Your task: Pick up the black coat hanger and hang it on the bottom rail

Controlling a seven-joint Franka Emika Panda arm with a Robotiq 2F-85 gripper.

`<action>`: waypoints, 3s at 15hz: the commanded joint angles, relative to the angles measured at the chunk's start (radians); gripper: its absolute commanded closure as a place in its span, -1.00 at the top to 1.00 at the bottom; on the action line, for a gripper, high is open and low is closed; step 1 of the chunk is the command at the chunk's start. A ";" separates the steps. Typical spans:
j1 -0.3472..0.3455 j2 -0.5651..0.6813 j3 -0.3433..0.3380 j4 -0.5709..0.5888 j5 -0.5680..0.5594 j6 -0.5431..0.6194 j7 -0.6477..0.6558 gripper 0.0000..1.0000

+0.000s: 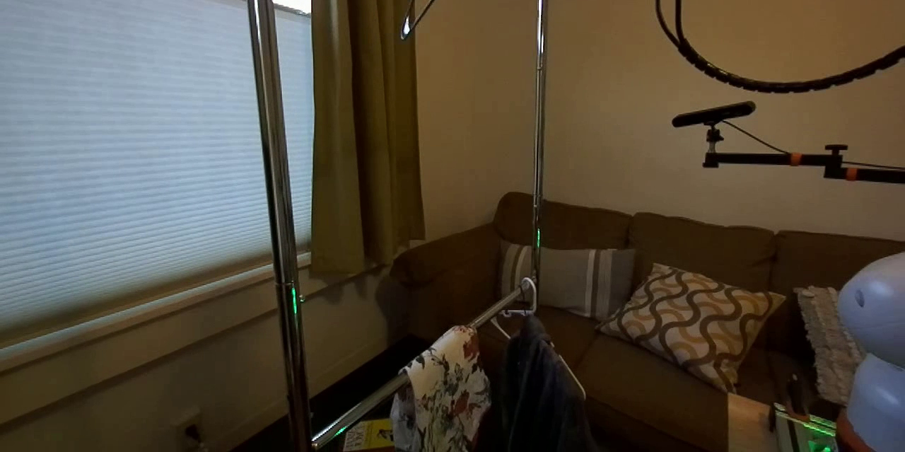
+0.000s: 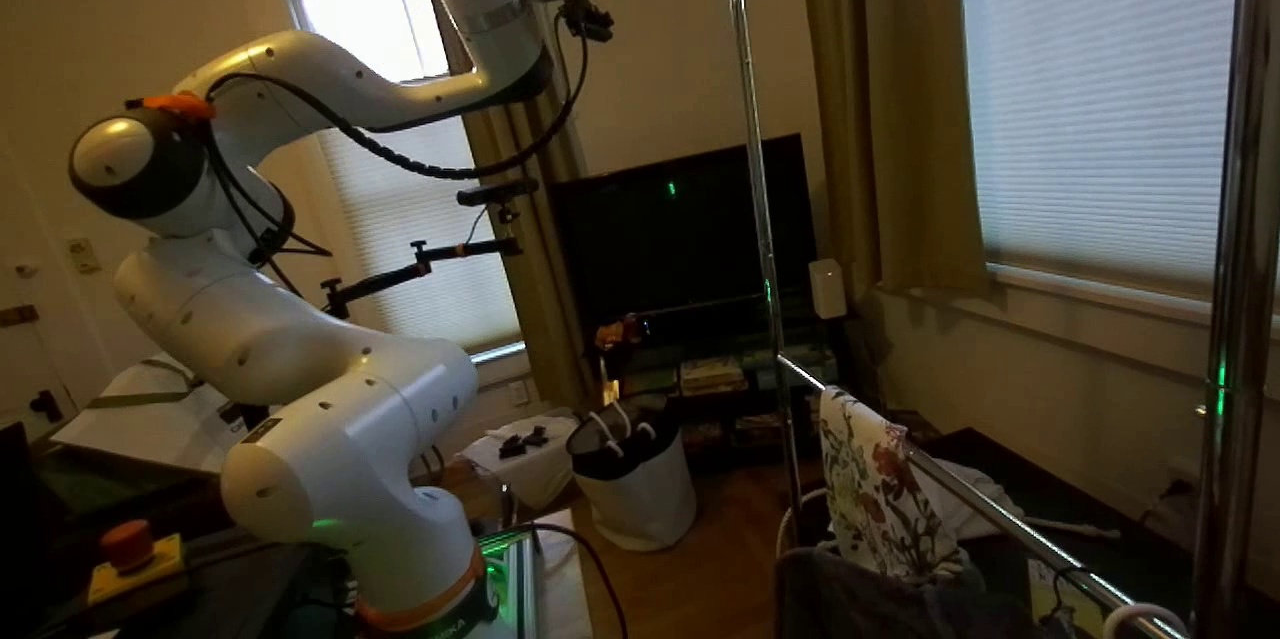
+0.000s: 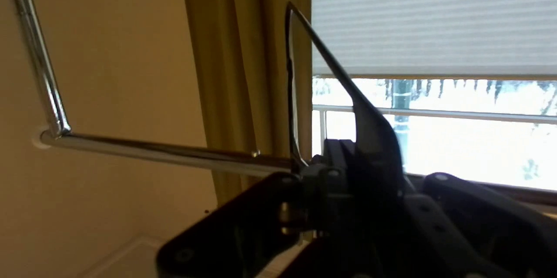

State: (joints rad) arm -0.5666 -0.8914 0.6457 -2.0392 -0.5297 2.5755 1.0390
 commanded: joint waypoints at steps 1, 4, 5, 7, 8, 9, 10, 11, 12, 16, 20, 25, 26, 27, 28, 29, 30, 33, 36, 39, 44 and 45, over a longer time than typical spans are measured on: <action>-0.167 -0.058 0.073 0.052 -0.061 -0.029 0.059 -0.97; -0.235 -0.119 0.130 0.052 -0.069 -0.114 0.086 -0.97; -0.240 -0.134 0.144 0.049 -0.064 -0.157 0.083 -0.97; -0.242 -0.165 0.172 0.040 -0.041 -0.274 0.074 -0.97; -0.245 -0.177 0.181 0.041 -0.038 -0.332 0.073 -0.97; -0.242 -0.181 0.189 0.042 -0.034 -0.398 0.071 -0.97; -0.232 -0.178 0.194 0.042 -0.030 -0.454 0.068 -0.97; -0.222 -0.172 0.201 0.045 -0.028 -0.498 0.069 -0.97; -0.210 -0.160 0.207 0.048 -0.025 -0.532 0.066 -0.97; -0.137 -0.094 0.200 0.049 0.046 -0.569 0.094 -0.97; -0.054 -0.045 0.178 -0.008 0.106 -0.460 0.142 -0.97; 0.136 0.013 0.041 -0.217 0.130 -0.249 0.136 -0.97; 0.174 0.021 0.008 -0.263 0.127 -0.192 0.134 -0.97; 0.214 0.032 -0.024 -0.292 0.131 -0.152 0.117 -0.97; 0.255 0.041 -0.053 -0.319 0.142 -0.124 0.100 -0.97; 0.299 0.048 -0.079 -0.347 0.152 -0.095 0.085 -0.97; 0.348 0.050 -0.110 -0.373 0.167 -0.077 0.063 -0.97; 0.513 0.029 -0.218 -0.449 0.236 -0.052 -0.037 -0.97; 0.676 -0.011 -0.328 -0.489 0.349 -0.087 -0.194 -0.97; 0.644 0.017 -0.312 -0.452 0.399 -0.102 -0.258 -0.89; 0.696 0.005 -0.367 -0.446 0.450 -0.142 -0.361 -0.89; 0.696 0.005 -0.367 -0.446 0.450 -0.142 -0.361 -0.97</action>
State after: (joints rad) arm 0.1735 -0.8777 0.2475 -2.4866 -0.1336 2.4313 0.7185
